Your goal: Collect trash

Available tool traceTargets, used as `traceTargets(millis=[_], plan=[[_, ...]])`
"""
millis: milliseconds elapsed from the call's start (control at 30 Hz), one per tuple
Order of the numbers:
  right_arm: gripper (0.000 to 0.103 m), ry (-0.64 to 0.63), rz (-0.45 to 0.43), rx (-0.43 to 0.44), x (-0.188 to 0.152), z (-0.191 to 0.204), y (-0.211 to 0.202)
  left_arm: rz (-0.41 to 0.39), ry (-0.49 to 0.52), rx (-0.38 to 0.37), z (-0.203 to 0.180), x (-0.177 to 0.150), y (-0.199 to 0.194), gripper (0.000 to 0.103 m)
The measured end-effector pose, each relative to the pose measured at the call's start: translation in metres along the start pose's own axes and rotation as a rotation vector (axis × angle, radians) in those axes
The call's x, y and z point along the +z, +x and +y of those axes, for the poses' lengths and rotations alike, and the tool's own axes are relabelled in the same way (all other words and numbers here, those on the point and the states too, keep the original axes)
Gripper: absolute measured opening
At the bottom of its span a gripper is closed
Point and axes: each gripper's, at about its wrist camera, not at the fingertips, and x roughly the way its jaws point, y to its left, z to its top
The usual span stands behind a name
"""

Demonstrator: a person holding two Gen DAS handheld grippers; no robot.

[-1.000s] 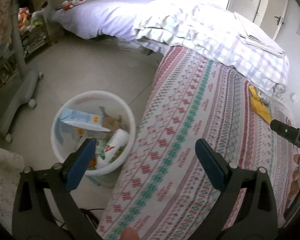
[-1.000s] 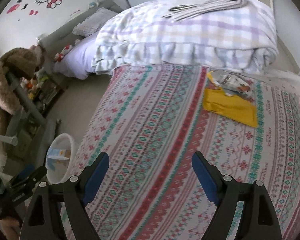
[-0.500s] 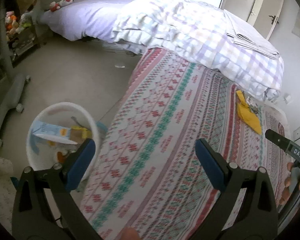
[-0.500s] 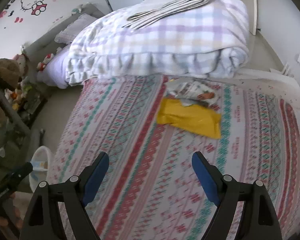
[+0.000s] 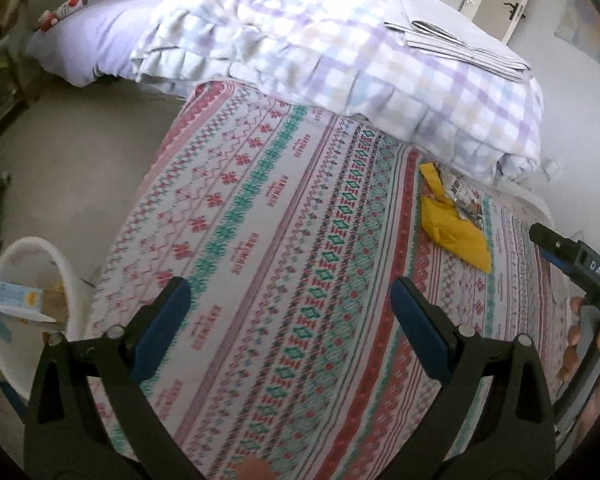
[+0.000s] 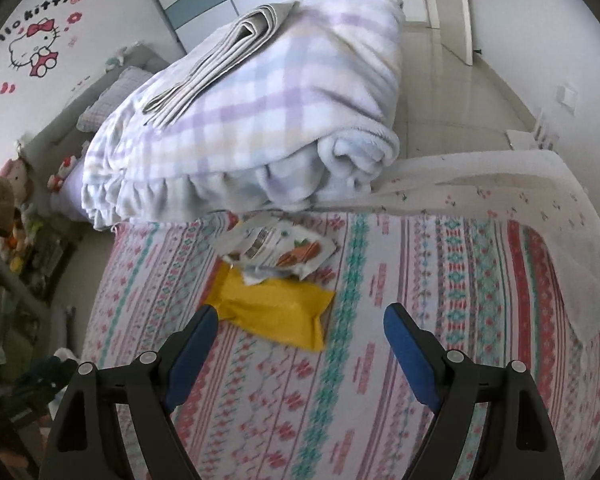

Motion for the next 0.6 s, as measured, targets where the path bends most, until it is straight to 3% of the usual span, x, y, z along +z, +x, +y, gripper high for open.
traceTargets(millis=[200, 333, 467, 600], plan=[[0.086, -0.088, 0.009, -0.01, 0.015, 0.004, 0.032, -0.007, 0.011, 0.023, -0.002, 0.009, 0.017, 0.099], [0.086, -0.033, 0.047, 0.011, 0.027, 0.001, 0.065, -0.017, -0.036, 0.052, 0.01, 0.016, 0.028, 0.099], [0.084, -0.031, 0.051, -0.046, 0.039, 0.002, 0.095, -0.013, -0.066, 0.04, 0.014, 0.019, 0.039, 0.099], [0.065, -0.063, 0.035, -0.095, 0.039, 0.007, 0.115, -0.006, -0.037, 0.029, 0.005, 0.019, 0.05, 0.099]])
